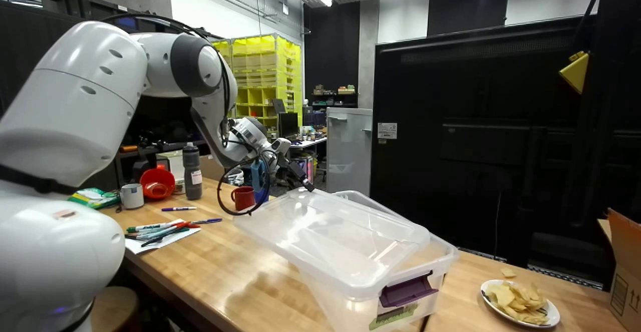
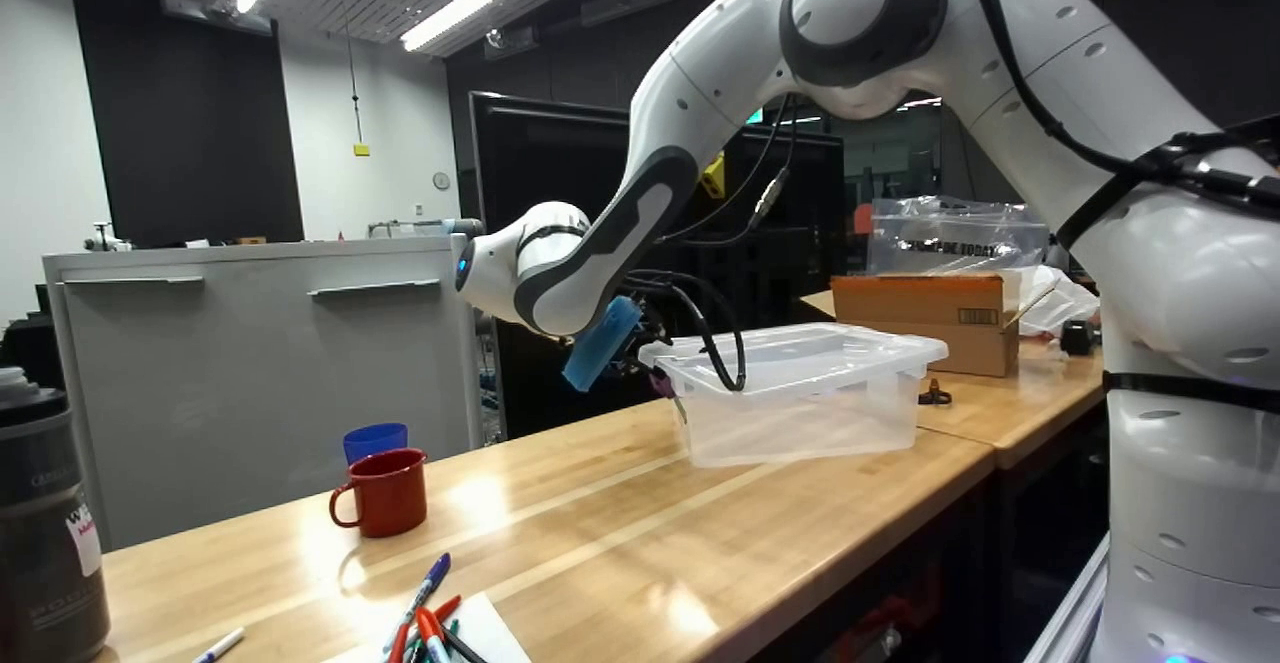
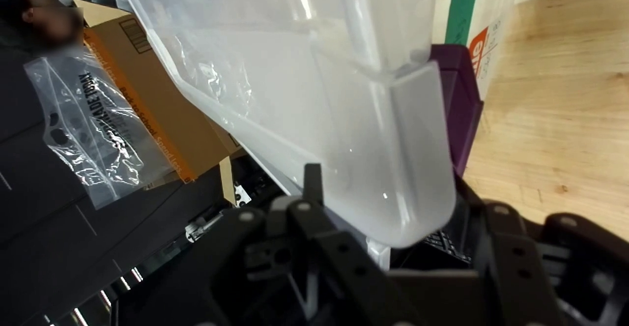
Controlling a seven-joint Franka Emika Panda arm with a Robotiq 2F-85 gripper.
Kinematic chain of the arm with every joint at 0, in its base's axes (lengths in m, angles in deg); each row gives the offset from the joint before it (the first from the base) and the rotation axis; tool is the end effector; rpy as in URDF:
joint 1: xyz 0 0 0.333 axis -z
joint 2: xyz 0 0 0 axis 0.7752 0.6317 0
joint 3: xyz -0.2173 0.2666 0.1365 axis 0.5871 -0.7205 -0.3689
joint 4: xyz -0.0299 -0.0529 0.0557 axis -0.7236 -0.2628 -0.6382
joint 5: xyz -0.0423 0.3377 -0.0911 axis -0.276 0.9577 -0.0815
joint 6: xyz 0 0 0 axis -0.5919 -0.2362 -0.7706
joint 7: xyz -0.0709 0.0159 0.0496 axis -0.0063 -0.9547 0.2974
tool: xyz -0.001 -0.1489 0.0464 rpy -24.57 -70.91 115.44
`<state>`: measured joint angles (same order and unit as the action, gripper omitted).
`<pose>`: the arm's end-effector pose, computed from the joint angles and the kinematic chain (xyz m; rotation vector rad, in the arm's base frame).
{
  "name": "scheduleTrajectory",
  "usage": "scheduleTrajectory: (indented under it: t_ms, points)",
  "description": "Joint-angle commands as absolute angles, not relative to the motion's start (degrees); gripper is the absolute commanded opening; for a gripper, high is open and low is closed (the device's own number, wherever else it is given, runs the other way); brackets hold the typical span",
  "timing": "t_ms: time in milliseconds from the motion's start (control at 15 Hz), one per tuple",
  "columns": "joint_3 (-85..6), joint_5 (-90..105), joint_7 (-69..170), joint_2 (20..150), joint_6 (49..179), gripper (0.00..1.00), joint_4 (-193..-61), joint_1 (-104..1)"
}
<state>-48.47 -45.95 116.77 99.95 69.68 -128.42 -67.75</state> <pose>0.6198 0.1006 0.3487 2.0258 -0.5383 0.3205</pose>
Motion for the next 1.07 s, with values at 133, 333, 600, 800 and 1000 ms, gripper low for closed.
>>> scheduleTrajectory:
  t_ms: [133,333,600,800,1000]
  points:
    - [-48.3,-47.1,116.8,100.3,67.1,0.17,-126.8,-68.8]
    - [-48.6,-47.8,117.8,98.8,65.6,0.15,-127.3,-69.7]
    - [-49.6,-49.3,120.9,94.5,63.1,0.12,-129.4,-71.4]
    - [-51.4,-51.2,125.0,89.4,61.0,0.1,-132.5,-73.4]
    - [-54.5,-54.7,129.8,84.3,58.3,0.07,-136.8,-75.8]
